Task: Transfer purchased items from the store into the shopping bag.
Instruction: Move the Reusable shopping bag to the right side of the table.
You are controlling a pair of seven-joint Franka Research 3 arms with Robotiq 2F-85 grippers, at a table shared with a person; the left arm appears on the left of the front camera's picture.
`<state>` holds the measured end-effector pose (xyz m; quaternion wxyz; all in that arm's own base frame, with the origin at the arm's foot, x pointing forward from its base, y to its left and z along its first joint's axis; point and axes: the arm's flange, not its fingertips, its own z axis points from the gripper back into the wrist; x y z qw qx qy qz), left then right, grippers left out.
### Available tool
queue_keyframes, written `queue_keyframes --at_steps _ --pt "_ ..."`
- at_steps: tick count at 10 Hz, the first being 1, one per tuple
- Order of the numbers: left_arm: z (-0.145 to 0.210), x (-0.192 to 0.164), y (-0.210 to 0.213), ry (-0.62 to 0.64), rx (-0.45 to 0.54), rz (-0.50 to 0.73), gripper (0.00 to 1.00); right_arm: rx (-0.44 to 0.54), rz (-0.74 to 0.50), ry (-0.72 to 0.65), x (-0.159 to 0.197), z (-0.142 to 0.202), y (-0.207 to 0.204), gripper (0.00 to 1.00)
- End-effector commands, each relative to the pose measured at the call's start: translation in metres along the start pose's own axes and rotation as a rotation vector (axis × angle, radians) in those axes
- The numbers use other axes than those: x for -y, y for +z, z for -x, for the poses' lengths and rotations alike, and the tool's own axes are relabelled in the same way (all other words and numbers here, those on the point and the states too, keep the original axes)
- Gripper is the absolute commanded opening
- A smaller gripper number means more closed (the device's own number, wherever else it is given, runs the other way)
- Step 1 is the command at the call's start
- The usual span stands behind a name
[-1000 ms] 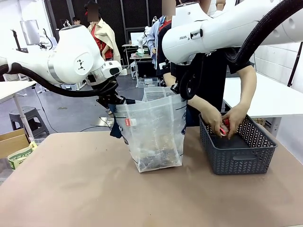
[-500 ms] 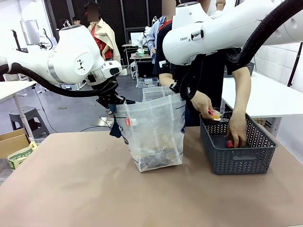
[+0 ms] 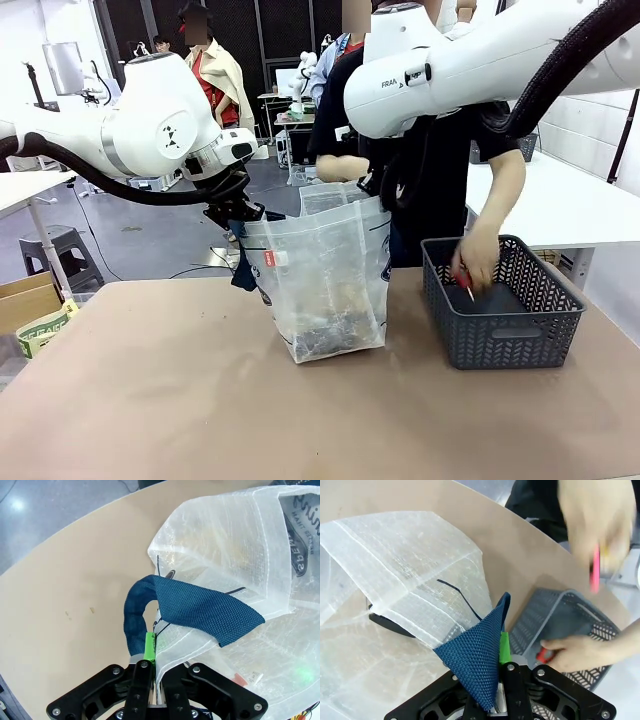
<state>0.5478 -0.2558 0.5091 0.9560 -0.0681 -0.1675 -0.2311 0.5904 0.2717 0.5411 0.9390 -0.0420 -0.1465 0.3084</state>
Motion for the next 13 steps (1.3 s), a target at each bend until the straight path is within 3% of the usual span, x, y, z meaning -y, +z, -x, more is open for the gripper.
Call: queue_keyframes --at_steps 1,4,13 --pt "0.0 -0.002 0.001 0.003 0.001 -0.002 0.0 0.048 -0.008 -0.001 -0.001 0.011 0.002 0.0" --pt "0.0 -0.002 0.001 0.003 0.001 -0.002 0.0 0.008 0.002 0.001 -0.001 0.0 0.002 0.0" --pt "0.0 -0.002 0.001 0.003 0.001 -0.002 0.0 0.008 0.002 0.001 -0.001 0.0 0.002 0.0"
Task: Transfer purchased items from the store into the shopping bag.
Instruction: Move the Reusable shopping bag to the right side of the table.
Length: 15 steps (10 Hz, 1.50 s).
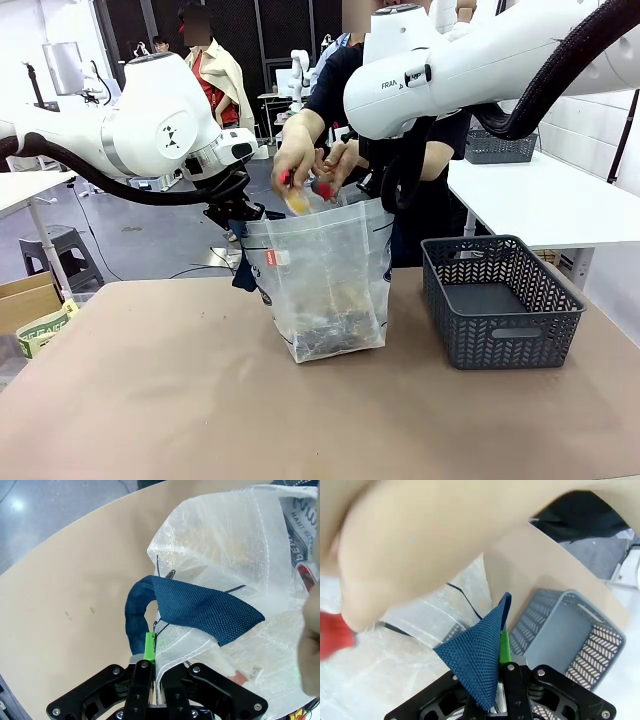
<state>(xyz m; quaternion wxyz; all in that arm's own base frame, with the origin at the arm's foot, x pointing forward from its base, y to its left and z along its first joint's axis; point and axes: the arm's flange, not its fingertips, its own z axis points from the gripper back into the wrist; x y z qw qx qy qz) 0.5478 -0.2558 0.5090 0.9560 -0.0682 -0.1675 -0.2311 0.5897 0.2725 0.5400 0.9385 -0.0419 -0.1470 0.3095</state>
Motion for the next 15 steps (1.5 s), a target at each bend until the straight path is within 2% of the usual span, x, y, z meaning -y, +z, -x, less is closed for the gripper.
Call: queue_keyframes --at_steps 1,9,15 --pt "0.0 -0.002 0.001 0.003 0.001 -0.002 0.0 0.007 0.002 -0.001 0.001 0.0 0.003 0.0" --pt "-0.002 -0.002 0.002 -0.114 -0.062 0.089 0.0 -0.003 -0.024 0.08 -0.003 0.001 0.0 0.0" --pt "-0.001 -0.007 0.005 -0.161 -0.062 0.139 0.0 0.004 -0.037 0.109 -0.003 0.001 0.0 0.0"
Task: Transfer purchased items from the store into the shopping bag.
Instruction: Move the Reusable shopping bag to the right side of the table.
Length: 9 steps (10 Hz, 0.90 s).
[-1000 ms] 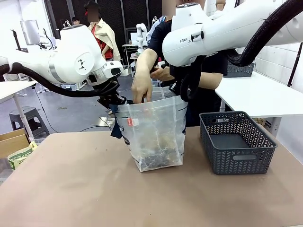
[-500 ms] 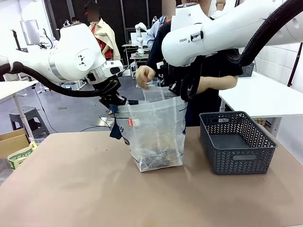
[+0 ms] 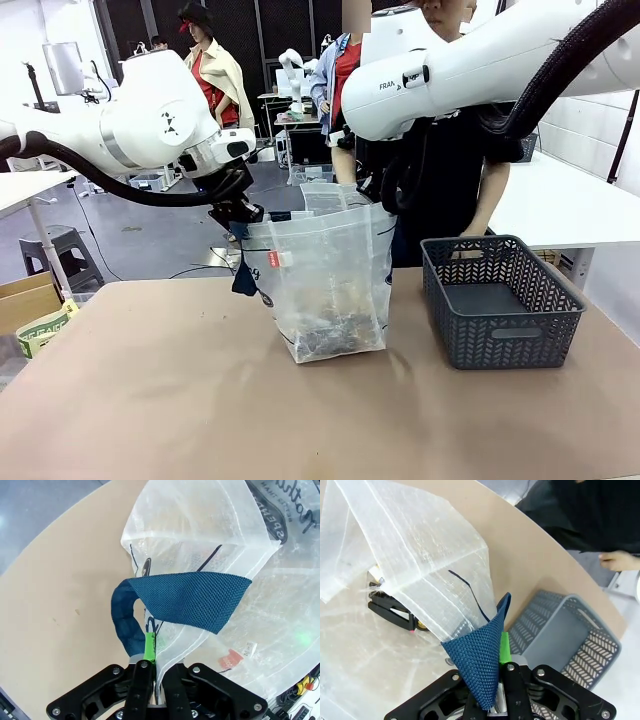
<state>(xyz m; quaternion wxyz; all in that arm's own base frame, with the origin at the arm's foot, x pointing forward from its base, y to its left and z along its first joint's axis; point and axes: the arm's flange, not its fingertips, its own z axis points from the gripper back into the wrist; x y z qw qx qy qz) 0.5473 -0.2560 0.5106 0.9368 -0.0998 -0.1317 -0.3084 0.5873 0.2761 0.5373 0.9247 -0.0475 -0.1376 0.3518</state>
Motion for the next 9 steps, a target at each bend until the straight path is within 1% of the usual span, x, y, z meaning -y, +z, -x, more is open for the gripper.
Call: queue_keyframes --at_steps 1,3,7,9 --pt "0.001 -0.007 0.005 -0.023 0.001 0.033 0.0 0.017 -0.031 0.022 0.001 0.001 0.002 0.0" --pt "0.002 -0.008 0.007 -0.028 0.012 0.047 0.0 0.018 -0.031 0.024 0.001 0.001 0.002 0.0" --pt "0.006 -0.015 0.019 -0.008 0.121 0.124 0.0 0.022 -0.034 0.026 0.003 0.001 0.002 0.0" --pt "0.009 -0.018 0.023 -0.005 0.137 0.121 0.0 0.021 -0.035 0.024 0.005 0.001 0.003 0.0"
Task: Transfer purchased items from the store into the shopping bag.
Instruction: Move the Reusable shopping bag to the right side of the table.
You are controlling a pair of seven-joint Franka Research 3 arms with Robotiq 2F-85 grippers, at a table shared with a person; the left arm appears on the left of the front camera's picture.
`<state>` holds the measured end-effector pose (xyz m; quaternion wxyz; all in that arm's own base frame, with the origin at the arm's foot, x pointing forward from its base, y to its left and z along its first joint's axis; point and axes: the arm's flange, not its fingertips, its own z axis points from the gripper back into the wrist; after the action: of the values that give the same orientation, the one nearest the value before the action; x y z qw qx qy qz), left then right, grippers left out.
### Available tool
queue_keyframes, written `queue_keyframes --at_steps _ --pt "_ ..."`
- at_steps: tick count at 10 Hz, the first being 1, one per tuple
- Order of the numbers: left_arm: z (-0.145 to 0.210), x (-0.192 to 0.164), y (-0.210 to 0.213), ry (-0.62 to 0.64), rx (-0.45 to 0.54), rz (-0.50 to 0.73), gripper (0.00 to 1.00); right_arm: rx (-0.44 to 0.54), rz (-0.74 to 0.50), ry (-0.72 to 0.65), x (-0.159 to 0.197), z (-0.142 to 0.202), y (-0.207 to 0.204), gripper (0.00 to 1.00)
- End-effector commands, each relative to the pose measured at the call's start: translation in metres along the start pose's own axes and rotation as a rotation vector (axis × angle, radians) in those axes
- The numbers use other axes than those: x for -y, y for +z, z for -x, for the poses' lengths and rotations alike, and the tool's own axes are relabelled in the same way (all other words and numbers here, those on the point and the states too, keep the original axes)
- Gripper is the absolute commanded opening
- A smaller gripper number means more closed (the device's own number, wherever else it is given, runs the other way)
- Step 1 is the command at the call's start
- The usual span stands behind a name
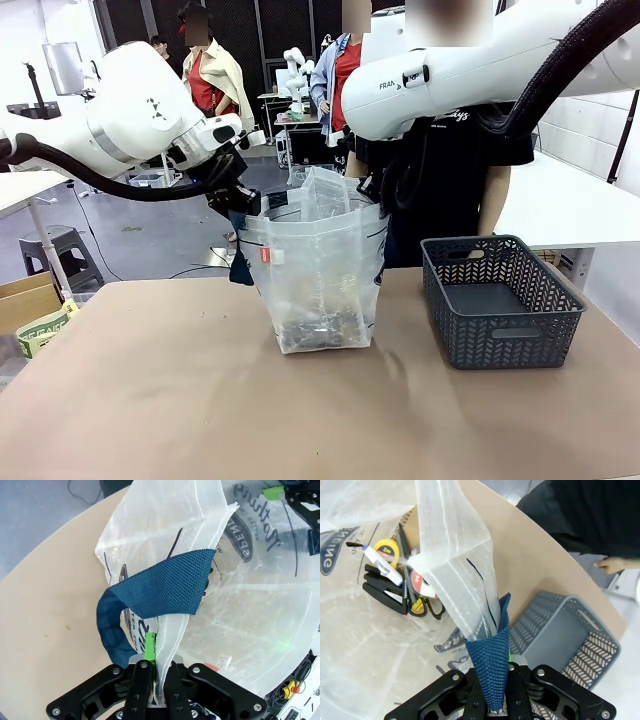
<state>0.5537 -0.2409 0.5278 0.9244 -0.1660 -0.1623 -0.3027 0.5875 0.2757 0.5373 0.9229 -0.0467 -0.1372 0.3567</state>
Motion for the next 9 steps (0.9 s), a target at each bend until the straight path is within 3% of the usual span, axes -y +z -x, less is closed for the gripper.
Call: queue_keyframes --at_steps 1,9 --pt "0.01 -0.003 0.007 -0.023 0.037 0.015 0.0 0.022 -0.032 0.018 0.005 0.001 0.003 0.0" --pt "0.015 -0.016 0.015 0.007 0.081 0.01 0.0 0.022 -0.033 0.005 0.006 0.001 0.003 0.0"
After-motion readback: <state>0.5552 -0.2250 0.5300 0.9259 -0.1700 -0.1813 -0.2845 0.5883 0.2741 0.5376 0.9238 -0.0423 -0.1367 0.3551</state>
